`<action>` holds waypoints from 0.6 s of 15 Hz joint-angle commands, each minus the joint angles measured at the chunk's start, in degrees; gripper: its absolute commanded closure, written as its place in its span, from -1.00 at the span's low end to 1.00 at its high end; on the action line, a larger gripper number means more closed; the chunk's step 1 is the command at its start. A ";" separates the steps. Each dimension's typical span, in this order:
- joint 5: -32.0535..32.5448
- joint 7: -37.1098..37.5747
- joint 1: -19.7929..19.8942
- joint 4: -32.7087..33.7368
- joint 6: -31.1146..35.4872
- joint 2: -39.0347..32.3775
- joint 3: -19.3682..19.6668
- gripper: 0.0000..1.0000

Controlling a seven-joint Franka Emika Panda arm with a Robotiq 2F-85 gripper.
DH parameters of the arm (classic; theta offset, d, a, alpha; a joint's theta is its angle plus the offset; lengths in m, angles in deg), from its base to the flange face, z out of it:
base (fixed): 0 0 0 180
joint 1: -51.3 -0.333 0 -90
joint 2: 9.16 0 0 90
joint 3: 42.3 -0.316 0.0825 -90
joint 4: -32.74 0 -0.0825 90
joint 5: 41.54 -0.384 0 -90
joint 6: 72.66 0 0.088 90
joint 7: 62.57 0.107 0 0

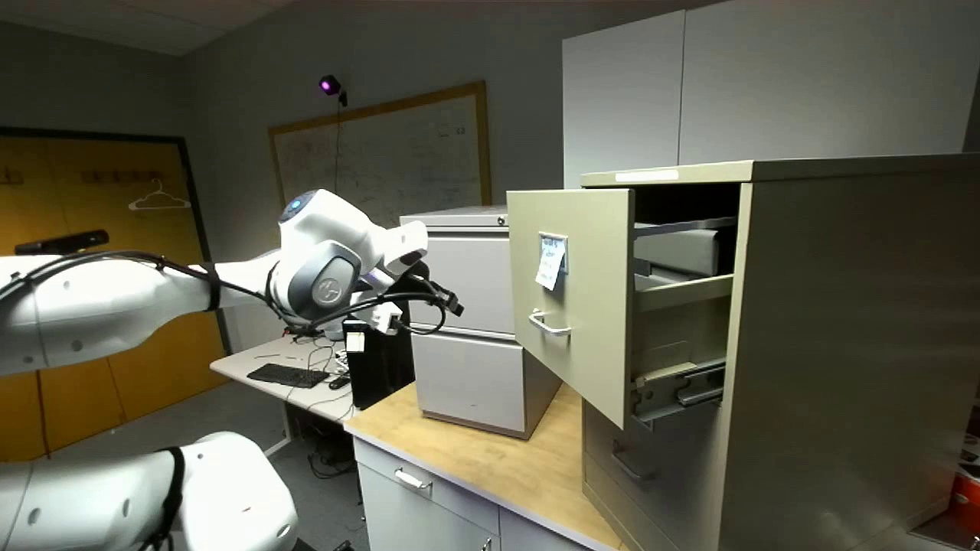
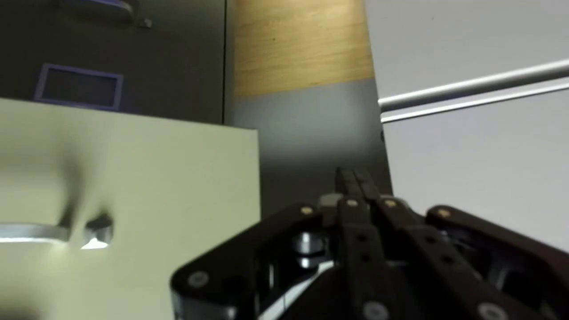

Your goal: Close the top drawer of the beige file cabinet

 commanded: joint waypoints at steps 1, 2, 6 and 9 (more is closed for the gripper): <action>2.01 3.11 5.66 -0.27 1.75 5.26 0.60 1.00; 2.00 3.40 7.10 -0.37 2.58 6.16 1.11 1.00; 1.18 3.06 10.82 -0.10 7.58 6.82 4.15 1.00; 0.25 2.37 9.80 -0.02 13.59 4.20 5.20 1.00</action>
